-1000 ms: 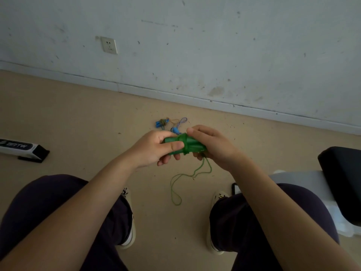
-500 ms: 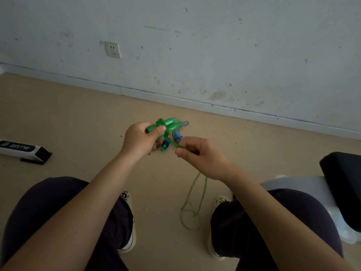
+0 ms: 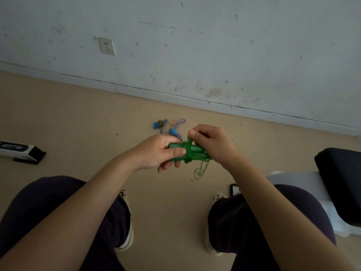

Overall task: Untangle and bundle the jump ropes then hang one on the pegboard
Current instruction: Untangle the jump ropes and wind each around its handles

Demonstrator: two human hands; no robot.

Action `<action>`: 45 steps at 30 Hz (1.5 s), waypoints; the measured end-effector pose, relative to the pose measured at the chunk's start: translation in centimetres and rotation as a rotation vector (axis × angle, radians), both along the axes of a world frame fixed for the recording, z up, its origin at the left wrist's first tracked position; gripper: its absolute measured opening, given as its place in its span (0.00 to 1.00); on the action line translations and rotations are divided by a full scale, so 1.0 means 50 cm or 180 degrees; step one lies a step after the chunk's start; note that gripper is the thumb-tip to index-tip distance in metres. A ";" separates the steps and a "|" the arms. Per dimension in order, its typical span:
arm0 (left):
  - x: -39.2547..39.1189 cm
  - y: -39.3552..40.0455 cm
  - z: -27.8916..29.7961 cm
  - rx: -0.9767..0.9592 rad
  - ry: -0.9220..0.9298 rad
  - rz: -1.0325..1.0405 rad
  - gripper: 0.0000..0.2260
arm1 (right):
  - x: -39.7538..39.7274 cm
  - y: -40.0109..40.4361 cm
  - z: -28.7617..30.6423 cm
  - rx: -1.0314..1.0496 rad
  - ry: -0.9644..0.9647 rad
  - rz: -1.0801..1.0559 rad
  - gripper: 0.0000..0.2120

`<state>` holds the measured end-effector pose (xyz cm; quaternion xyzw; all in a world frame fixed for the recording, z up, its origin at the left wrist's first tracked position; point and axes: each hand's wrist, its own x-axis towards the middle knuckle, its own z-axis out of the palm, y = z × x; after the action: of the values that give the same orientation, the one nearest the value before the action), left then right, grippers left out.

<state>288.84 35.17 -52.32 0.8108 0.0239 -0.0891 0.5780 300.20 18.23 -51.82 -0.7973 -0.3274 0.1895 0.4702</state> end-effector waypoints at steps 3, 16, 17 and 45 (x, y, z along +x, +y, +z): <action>-0.005 -0.006 -0.002 0.0107 -0.0011 -0.0022 0.04 | 0.003 -0.001 -0.006 -0.0136 0.0369 0.0006 0.11; 0.006 0.008 -0.018 -0.0691 -0.0008 0.0592 0.08 | 0.007 -0.011 0.004 0.0315 0.1567 0.0187 0.13; 0.007 0.011 -0.020 -0.0773 -0.0016 0.0698 0.08 | 0.006 -0.012 0.006 0.0378 0.1577 0.0209 0.12; 0.016 0.037 -0.012 0.0633 -0.0442 0.2018 0.14 | -0.042 0.016 0.010 -0.0220 -0.0412 0.0398 0.07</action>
<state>289.64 37.01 -52.93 0.8195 0.2440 0.1532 0.4954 298.09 19.02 -51.31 -0.8017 -0.3995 0.1778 0.4076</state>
